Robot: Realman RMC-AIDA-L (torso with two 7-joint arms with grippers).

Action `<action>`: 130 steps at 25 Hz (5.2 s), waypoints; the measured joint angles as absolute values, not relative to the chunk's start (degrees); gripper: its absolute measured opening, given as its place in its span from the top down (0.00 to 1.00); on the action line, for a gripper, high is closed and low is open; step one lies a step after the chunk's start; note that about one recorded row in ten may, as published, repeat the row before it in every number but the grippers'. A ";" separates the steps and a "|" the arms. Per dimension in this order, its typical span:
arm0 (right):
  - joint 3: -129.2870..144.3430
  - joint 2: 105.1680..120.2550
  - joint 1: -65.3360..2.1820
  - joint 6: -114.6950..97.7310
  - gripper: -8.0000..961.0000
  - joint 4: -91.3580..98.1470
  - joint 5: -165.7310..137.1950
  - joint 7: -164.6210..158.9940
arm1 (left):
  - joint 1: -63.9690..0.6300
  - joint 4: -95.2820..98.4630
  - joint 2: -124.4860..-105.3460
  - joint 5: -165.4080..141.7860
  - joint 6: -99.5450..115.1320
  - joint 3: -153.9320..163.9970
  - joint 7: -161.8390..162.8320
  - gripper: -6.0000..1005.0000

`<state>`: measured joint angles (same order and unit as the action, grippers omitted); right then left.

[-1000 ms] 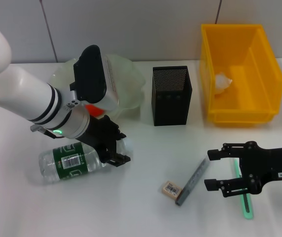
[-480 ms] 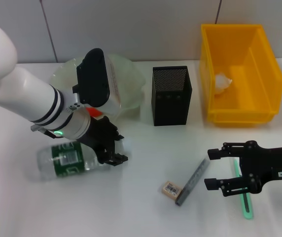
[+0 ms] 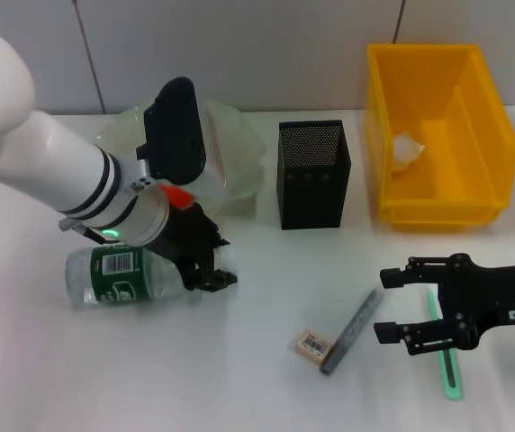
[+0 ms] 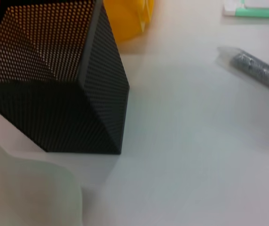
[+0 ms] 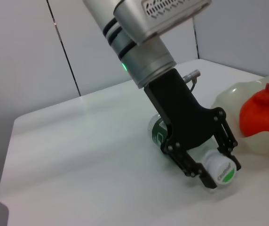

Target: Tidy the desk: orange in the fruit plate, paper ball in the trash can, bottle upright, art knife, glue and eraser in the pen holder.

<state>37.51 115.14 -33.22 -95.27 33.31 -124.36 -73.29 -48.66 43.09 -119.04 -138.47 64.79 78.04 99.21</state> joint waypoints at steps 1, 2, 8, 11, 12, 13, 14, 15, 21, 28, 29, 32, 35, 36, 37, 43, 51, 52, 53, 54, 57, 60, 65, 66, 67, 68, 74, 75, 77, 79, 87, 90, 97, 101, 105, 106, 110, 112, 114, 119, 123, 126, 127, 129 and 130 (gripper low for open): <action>37.52 115.01 -33.24 -95.27 0.15 33.30 -124.36 -73.30 | -48.36 44.74 -118.90 -138.18 66.28 77.38 100.07 0.56; 37.52 115.01 -33.24 -95.27 0.15 33.30 -124.36 -73.30 | -48.36 44.74 -118.90 -138.18 66.28 77.38 100.07 0.56; 37.53 114.85 -33.33 -95.27 0.15 33.27 -124.18 -73.33 | -48.00 48.49 -118.64 -138.06 73.98 69.15 101.31 0.56; 37.48 114.79 -33.33 -95.27 0.15 33.30 -124.12 -73.35 | -47.92 50.03 -118.49 -138.00 79.71 61.33 100.70 0.57; 37.48 114.79 -33.33 -95.27 0.15 33.30 -124.12 -73.35 | -47.92 50.03 -118.49 -138.00 79.71 61.33 100.70 0.57; 37.46 114.79 -33.33 -95.27 0.15 33.30 -124.06 -73.36 | -47.89 50.25 -118.44 -137.97 80.69 60.02 100.57 0.57; 37.46 114.77 -33.32 -95.27 0.15 33.31 -124.03 -73.36 | -47.79 50.60 -118.32 -137.86 82.05 58.03 100.42 0.57; 37.45 114.75 -33.32 -95.27 0.15 33.31 -124.00 -73.37 | -47.66 51.01 -118.26 -137.71 83.12 56.66 100.25 0.57; 37.44 114.69 -33.31 -95.39 0.15 33.31 -123.93 -73.45 | -45.62 55.29 -117.92 -136.00 90.12 49.50 99.58 0.57; 37.43 114.69 -33.58 -95.80 0.15 33.32 -123.92 -73.47 | -43.00 56.60 -116.06 -131.49 93.16 47.29 99.49 0.57; 37.44 114.69 -33.60 -95.85 0.15 33.31 -123.89 -73.47 | -42.68 56.61 -115.86 -130.80 93.38 47.28 99.42 0.57; 37.44 114.69 -33.75 -96.04 0.15 33.31 -123.76 -73.48 | -41.12 56.72 -114.91 -128.12 94.05 47.24 99.08 0.57; 37.44 114.85 -33.88 -96.06 0.15 33.31 -123.75 -73.47 | -38.52 57.42 -113.79 -124.79 94.32 47.17 98.87 0.56; 37.44 114.98 -33.96 -96.07 0.15 33.31 -123.74 -73.47 | -37.40 57.83 -113.42 -123.35 94.37 47.13 98.59 0.56; 37.44 114.98 -33.96 -96.07 0.15 33.31 -123.74 -73.47 | -37.40 57.83 -113.42 -123.35 94.37 47.13 98.59 0.56; 37.44 115.08 -34.28 -96.07 0.15 33.31 -123.66 -73.48 | -32.71 58.03 -112.41 -117.31 94.49 41.86 94.25 0.56; 37.44 115.24 -34.51 -96.06 0.15 33.31 -123.66 -73.56 | -30.96 55.96 -113.58 -117.08 92.27 34.12 89.88 0.56; 37.44 115.30 -34.53 -96.05 0.15 33.31 -123.66 -73.56 | -30.91 55.39 -113.76 -117.07 91.78 32.89 89.20 0.56; 37.44 115.30 -34.53 -96.05 0.15 33.31 -123.66 -73.56 | -30.87 54.92 -113.91 -117.06 91.45 31.93 88.71 0.56; 37.44 115.34 -34.54 -96.00 0.15 33.31 -123.66 -73.56 | -30.87 54.39 -114.07 -117.05 91.04 30.94 88.19 0.56; 37.44 115.59 -34.54 -95.64 0.15 33.31 -123.66 -73.56 | -30.85 52.79 -114.31 -116.87 89.34 29.39 87.24 0.56; 37.44 115.77 -34.54 -95.49 0.15 33.31 -123.66 -73.56 | -30.85 51.69 -114.33 -116.59 88.40 29.29 87.04 0.56; 37.44 115.86 -34.54 -95.36 0.15 33.31 -123.66 -73.36 | -30.62 49.62 -114.55 -116.38 86.32 29.21 85.44 0.56; 37.44 115.86 -34.54 -95.35 0.15 33.31 -123.66 -73.34 | -30.34 48.77 -114.92 -116.19 84.93 29.14 84.25 0.56; 37.44 115.86 -34.54 -95.35 0.15 33.31 -123.66 -73.34 | -30.34 48.77 -114.92 -116.19 84.93 29.14 84.25 0.56; 37.44 115.86 -34.54 -95.35 0.15 33.31 -123.66 -73.34 | -30.25 47.70 -115.05 -115.71 84.13 29.12 83.31 0.56; 37.44 115.80 -34.54 -95.51 0.15 33.31 -123.66 -73.21 | -30.08 46.13 -115.18 -114.63 82.77 29.02 82.36 0.56; 37.44 115.78 -34.54 -95.53 0.15 33.31 -123.66 -73.20 | -30.04 46.09 -115.23 -114.34 82.72 29.02 82.20 0.56; 37.44 115.77 -34.54 -95.60 0.15 33.31 -123.66 -73.19 | -29.99 46.07 -115.36 -114.12 82.66 28.96 81.92 0.56; 37.44 115.73 -34.54 -95.65 0.15 33.31 -123.66 -73.17 | -29.97 46.03 -115.46 -114.09 82.55 28.89 81.79 0.56; 37.48 115.66 -34.48 -95.71 0.15 33.31 -123.66 -73.14 | -29.97 45.58 -115.66 -114.07 82.22 29.01 81.78 0.56; 37.49 115.66 -34.46 -95.71 0.15 33.31 -123.66 -73.10 | -29.97 45.52 -115.70 -114.07 81.99 29.14 81.78 0.56; 37.72 115.66 -34.45 -95.67 0.15 33.31 -123.66 -73.04 | -29.97 45.52 -115.82 -114.07 81.82 29.24 81.68 0.56; 37.74 115.61 -34.45 -95.69 0.15 33.31 -123.67 -73.05 | -29.97 45.52 -116.15 -114.07 81.19 29.27 81.66 0.55; 37.85 115.57 -34.45 -95.67 0.15 33.31 -123.66 -73.09 | -29.97 45.49 -116.42 -114.07 80.99 29.00 81.65 0.55; 37.86 115.57 -34.45 -95.67 0.15 33.31 -123.66 -73.11 | -29.97 45.47 -116.44 -114.03 80.99 28.94 81.64 0.55; 37.88 115.57 -34.45 -95.61 0.15 33.31 -123.66 -73.16 | -29.98 45.47 -116.50 -113.47 80.99 28.94 81.64 0.55; 37.88 115.57 -34.45 -95.60 0.15 33.31 -123.66 -73.18 | -29.98 45.46 -116.54 -113.32 80.92 28.93 81.64 0.53; 37.88 115.57 -34.45 -95.59 0.15 33.31 -123.66 -73.20 | -29.98 45.44 -116.54 -113.30 80.72 28.96 81.64 0.48; 37.81 115.57 -34.45 -95.61 0.15 33.31 -123.66 -73.22 | -29.97 45.44 -116.54 -113.30 80.58 28.94 81.65 0.36; 37.66 115.57 -34.45 -95.62 0.15 33.31 -123.66 -73.23 | -29.97 45.52 -116.54 -113.26 80.58 28.91 81.65 0.23; 37.50 115.57 -34.45 -95.69 0.15 33.31 -123.66 -73.24 | -29.87 45.57 -116.50 -112.35 80.64 28.78 81.70 0.19; 37.50 115.57 -34.45 -95.69 0.15 33.31 -123.66 -73.24 | -29.87 45.57 -116.50 -112.35 80.64 28.78 81.70 0.19; 37.41 115.58 -34.45 -95.77 0.15 33.31 -123.66 -73.24 | -29.43 45.58 -116.28 -109.95 80.99 28.63 81.75 0.19; 37.41 115.58 -34.45 -95.77 0.15 33.31 -123.66 -73.24 | -28.94 45.65 -115.97 -106.87 81.85 28.61 82.10 0.19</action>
